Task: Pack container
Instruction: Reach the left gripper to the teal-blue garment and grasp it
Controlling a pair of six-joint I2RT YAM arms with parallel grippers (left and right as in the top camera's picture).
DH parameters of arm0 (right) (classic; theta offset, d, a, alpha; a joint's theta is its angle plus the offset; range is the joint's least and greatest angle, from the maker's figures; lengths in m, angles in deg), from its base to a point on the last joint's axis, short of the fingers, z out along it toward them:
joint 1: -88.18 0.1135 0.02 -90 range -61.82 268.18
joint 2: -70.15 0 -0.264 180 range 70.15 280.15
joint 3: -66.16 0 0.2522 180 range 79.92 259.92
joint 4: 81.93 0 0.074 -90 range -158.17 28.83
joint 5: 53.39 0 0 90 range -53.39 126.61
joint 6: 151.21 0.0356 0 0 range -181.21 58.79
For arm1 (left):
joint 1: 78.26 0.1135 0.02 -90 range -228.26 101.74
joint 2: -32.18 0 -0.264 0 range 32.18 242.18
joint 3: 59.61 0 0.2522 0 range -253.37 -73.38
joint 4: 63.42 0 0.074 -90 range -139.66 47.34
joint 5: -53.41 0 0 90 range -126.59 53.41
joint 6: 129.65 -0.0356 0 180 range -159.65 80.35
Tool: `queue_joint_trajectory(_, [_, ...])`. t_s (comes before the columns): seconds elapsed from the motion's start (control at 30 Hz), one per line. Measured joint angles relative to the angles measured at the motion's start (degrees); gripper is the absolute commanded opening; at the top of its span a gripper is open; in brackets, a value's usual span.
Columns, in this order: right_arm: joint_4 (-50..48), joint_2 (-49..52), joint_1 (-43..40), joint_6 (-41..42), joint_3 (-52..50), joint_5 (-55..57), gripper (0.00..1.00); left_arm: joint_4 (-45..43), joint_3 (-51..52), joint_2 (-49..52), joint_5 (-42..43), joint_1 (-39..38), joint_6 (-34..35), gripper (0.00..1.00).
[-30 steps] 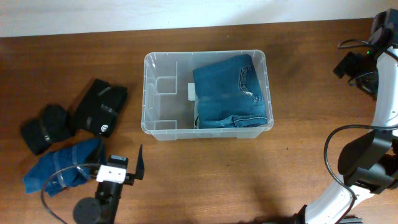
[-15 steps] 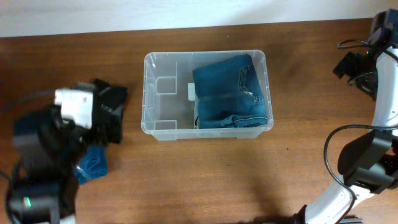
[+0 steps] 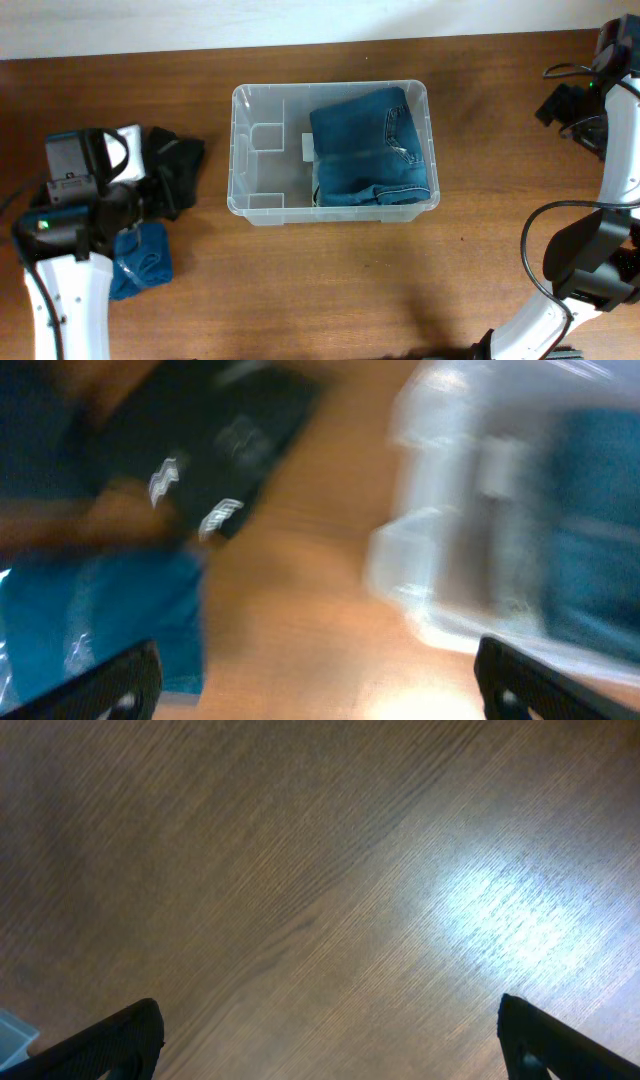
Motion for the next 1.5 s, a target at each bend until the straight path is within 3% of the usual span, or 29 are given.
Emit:
queue_joint_trajectory(0.1, [0.0,0.0,0.0,0.0,0.0,0.0,0.98,4.2,0.0,2.2,-5.0,3.8,6.7,0.99])
queue_joint_trajectory(0.27, [0.0,0.0,0.0,0.0,0.0,0.0,0.98,6.6,0.0,3.8,-10.6,6.3,10.9,0.99])
queue_joint_trajectory(0.83, [0.0,0.0,0.0,0.0,0.0,0.0,0.98,5.2,3.8,22.8,-16.7,6.3,12.6,0.98])
queue_joint_trajectory(0.93, [0.0,0.0,0.0,0.0,0.0,0.0,0.98,3.6,3.8,26.3,-17.0,6.3,12.6,0.66])
queue_joint_trajectory(1.0, [0.0,0.0,0.0,0.0,0.0,0.0,0.98,2.9,3.8,27.8,-17.2,6.3,13.0,0.35])
queue_joint_trajectory(1.13, [0.0,0.0,0.0,0.0,0.0,0.0,0.98,2.7,3.8,29.6,-17.9,6.4,13.0,0.02])
queue_joint_trajectory(1.5, [0.0,0.0,0.0,0.0,0.0,0.0,0.98,5.2,2.2,29.8,-16.9,6.4,13.1,0.01])
